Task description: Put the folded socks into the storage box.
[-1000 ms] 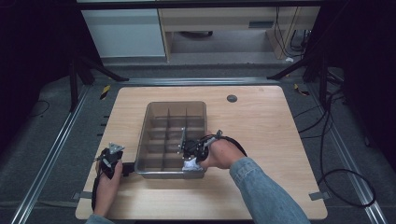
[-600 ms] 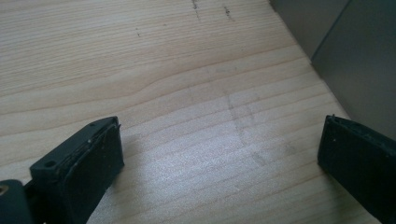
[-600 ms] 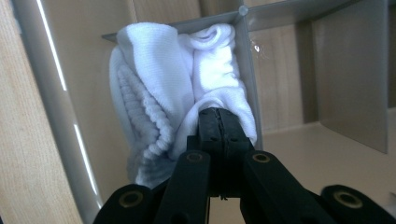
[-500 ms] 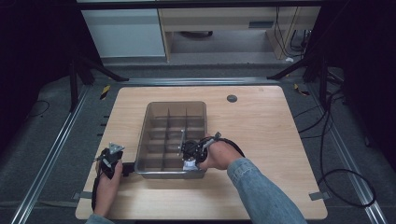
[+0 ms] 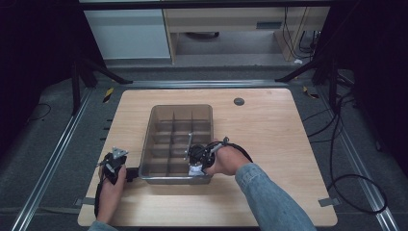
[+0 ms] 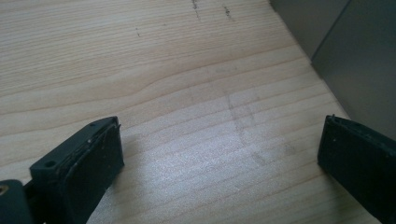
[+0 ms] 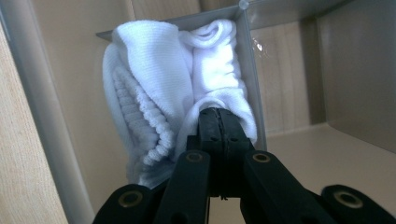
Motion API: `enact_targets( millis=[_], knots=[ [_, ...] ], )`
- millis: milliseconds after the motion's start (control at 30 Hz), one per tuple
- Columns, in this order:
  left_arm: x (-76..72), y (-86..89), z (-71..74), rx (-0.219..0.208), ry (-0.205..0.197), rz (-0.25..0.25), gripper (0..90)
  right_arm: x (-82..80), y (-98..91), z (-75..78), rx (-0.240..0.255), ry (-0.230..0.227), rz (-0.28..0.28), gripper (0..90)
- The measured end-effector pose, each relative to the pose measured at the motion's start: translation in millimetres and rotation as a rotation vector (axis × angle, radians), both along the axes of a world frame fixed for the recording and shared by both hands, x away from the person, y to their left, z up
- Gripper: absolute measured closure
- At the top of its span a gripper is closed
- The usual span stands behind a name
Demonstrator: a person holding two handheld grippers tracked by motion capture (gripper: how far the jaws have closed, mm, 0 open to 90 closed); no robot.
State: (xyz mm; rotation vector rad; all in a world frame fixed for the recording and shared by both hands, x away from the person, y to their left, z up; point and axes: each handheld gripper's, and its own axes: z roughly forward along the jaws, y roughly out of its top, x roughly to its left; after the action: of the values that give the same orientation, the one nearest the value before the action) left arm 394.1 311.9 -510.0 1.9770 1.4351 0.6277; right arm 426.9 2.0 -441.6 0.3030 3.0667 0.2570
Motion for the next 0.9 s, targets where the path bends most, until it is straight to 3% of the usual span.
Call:
enact_targets(
  millis=[167,400,500,667,900],
  knots=[
    [0.0,-0.2,-0.1,-0.002,-0.001,0.002,0.0,-1.9,-4.2,5.5,0.033,-0.021,0.012,90.0],
    [0.0,-0.2,-0.1,-0.002,-0.002,0.002,0.0,-0.8,-18.2,26.0,0.151,-0.026,-0.016,90.0],
    [0.0,-0.3,-0.1,-0.003,-0.002,0.002,0.0,-0.6,-22.7,36.5,0.157,-0.049,-0.029,90.0],
    [-0.1,-0.3,-0.1,-0.002,-0.002,0.002,0.0,0.0,-32.2,58.4,0.212,-0.068,-0.060,90.0],
    [0.0,-0.6,-0.3,-0.006,-0.004,0.005,0.0,4.6,-41.2,71.6,0.265,-0.100,-0.070,90.0]
  ],
)
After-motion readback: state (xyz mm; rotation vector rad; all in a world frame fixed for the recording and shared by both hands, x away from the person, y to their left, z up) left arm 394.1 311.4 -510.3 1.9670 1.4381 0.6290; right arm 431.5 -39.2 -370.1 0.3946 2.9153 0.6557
